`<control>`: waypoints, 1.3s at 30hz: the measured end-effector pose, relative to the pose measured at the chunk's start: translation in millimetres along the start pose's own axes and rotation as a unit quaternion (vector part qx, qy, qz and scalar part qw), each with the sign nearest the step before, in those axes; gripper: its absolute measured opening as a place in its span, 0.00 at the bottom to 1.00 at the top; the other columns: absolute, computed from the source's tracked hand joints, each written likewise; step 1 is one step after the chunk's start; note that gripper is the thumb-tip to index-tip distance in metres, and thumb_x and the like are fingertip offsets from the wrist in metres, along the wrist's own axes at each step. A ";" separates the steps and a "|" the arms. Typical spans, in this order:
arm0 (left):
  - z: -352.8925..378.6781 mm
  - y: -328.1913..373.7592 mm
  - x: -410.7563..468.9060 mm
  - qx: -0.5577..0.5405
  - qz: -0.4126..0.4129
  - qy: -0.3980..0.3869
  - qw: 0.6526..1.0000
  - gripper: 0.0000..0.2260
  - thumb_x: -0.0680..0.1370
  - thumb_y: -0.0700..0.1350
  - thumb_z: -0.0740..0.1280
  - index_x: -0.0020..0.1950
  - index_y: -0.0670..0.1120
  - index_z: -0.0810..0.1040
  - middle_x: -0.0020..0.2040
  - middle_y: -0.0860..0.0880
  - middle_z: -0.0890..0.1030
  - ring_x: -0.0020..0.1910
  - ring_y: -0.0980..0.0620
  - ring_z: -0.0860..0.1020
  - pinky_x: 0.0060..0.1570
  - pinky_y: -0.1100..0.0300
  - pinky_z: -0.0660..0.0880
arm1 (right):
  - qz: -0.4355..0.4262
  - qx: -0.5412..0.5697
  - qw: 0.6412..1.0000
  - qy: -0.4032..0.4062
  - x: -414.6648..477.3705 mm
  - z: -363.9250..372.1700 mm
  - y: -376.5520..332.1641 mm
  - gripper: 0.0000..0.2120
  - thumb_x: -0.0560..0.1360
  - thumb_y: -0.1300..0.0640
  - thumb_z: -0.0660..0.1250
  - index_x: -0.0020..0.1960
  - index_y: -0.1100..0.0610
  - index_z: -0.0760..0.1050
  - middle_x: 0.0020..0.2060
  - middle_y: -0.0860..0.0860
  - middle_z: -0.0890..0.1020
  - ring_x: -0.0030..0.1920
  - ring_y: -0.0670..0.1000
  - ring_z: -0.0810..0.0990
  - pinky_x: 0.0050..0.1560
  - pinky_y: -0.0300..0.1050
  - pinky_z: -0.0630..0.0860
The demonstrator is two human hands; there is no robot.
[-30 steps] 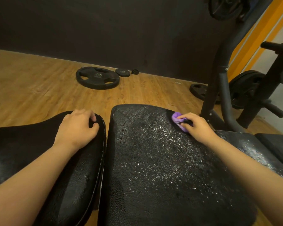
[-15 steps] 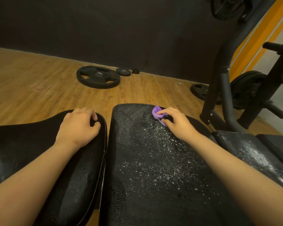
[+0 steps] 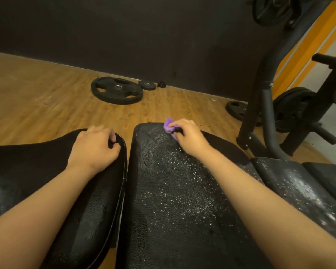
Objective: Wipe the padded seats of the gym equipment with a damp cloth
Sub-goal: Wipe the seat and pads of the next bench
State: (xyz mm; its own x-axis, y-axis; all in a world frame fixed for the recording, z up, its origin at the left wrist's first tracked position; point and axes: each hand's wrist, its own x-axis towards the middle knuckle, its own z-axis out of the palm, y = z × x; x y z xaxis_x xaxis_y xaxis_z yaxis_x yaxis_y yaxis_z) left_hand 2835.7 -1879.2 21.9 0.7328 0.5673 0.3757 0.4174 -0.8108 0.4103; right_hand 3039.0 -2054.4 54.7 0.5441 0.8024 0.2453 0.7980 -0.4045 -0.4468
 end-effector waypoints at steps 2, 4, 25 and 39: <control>-1.1 0.1 -1.1 -0.011 -0.002 -0.005 1.000 0.04 0.75 0.49 0.67 0.44 0.51 0.73 0.45 0.52 0.75 0.50 0.48 0.72 0.54 0.51 0.67 | -0.037 0.000 0.999 -0.006 -8.1 1.7 -0.5 0.15 0.77 0.67 0.62 0.59 0.54 0.78 0.56 0.47 0.77 0.55 0.46 0.67 0.53 0.28 0.60; -1.7 -1.6 -2.4 -0.023 -0.002 -0.003 1.000 0.04 0.74 0.49 0.67 0.44 0.52 0.72 0.45 0.51 0.76 0.51 0.48 0.73 0.53 0.51 0.67 | -0.045 0.004 0.999 -0.028 -12.8 -7.0 9.9 0.16 0.76 0.66 0.63 0.60 0.52 0.78 0.55 0.45 0.77 0.56 0.45 0.68 0.54 0.29 0.61; 1.0 -2.5 -2.8 -0.038 0.006 0.020 0.999 0.04 0.74 0.48 0.66 0.43 0.50 0.73 0.43 0.54 0.74 0.49 0.51 0.71 0.52 0.57 0.62 | -0.096 -0.044 0.992 -0.075 13.2 -6.1 -4.3 0.16 0.76 0.66 0.63 0.60 0.53 0.78 0.54 0.46 0.77 0.58 0.48 0.71 0.60 0.41 0.65; 1.2 -5.1 -1.4 -0.046 0.000 0.021 0.999 0.03 0.74 0.47 0.66 0.42 0.50 0.74 0.43 0.54 0.74 0.49 0.51 0.72 0.50 0.59 0.61 | -0.146 -0.023 0.978 -0.147 41.0 34.5 -66.7 0.15 0.76 0.67 0.63 0.59 0.54 0.79 0.52 0.47 0.77 0.56 0.46 0.69 0.51 0.24 0.61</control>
State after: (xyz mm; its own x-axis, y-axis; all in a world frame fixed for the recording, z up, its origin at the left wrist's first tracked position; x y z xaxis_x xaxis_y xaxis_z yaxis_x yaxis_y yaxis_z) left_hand 2833.2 -1876.1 18.4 0.7085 0.5743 0.4100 0.3646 -0.7954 0.4841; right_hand 2999.2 -1979.3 64.9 0.1982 0.9754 0.0962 0.9228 -0.1527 -0.3536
